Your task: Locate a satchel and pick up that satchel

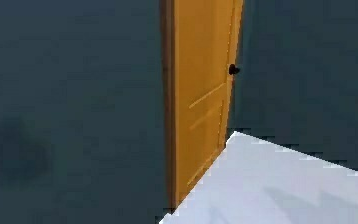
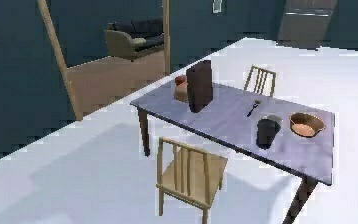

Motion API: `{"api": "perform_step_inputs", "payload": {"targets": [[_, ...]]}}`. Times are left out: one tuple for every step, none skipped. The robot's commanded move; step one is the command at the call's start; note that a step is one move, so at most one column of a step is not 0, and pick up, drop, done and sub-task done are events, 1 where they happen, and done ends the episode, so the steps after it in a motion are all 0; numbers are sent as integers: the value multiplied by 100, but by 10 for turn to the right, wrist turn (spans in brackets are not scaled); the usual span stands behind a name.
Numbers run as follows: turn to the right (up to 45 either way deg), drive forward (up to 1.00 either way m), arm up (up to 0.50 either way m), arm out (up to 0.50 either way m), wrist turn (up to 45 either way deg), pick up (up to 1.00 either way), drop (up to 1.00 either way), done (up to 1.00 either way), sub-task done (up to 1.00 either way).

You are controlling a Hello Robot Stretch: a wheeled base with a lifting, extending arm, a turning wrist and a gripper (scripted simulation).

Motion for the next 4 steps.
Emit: {"api": "perform_step_inputs", "payload": {"targets": [[450, 0, 0, 0, 0, 0, 0, 0, 0], [450, 0, 0, 0, 0, 0, 0, 0, 0], [330, 0, 0, 0, 0, 0, 0, 0, 0], [0, 10, 0, 0, 0, 0, 0, 0, 0]]}}
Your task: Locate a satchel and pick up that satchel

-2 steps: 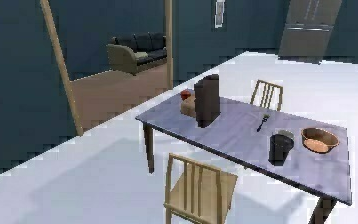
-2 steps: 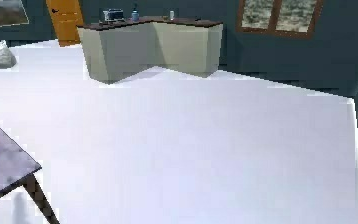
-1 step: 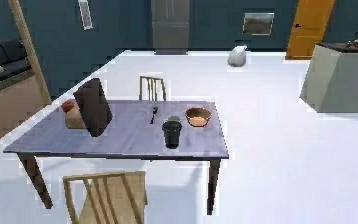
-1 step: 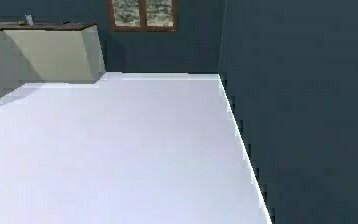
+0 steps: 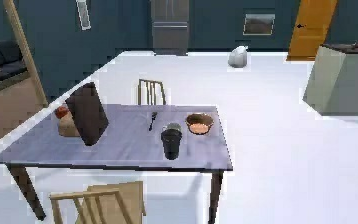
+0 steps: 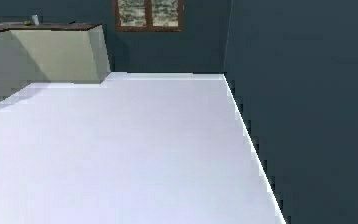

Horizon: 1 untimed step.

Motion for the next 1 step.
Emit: {"api": "perform_step_inputs", "payload": {"targets": [[-450, 0, 0, 0, 0, 0, 0, 0, 0]]}}
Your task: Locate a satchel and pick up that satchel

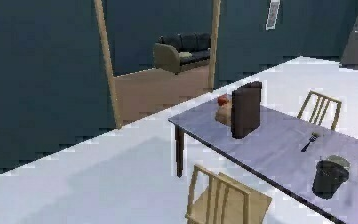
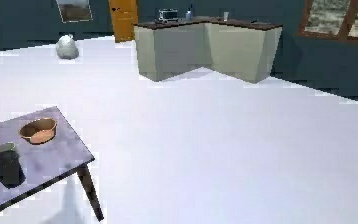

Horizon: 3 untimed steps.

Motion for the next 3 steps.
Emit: {"api": "perform_step_inputs", "payload": {"targets": [[-360, 0, 0, 0, 0, 0, 0, 0, 0], [0, 85, 0, 0, 0, 0, 0, 0, 0], [-420, 0, 0, 0, 0, 0, 0, 0, 0]]}}
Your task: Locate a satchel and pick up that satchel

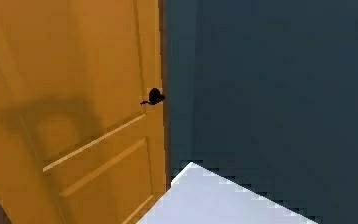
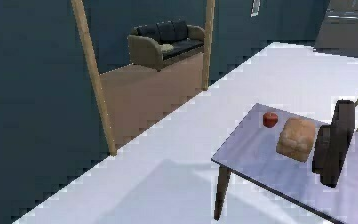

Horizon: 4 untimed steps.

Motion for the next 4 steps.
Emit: {"api": "perform_step_inputs", "payload": {"targets": [[0, 5, 0, 0, 0, 0, 0, 0, 0], [450, 0, 0, 0, 0, 0, 0, 0, 0], [210, 0, 0, 0, 0, 0, 0, 0, 0], [30, 0, 0, 0, 0, 0, 0, 0, 0]]}}
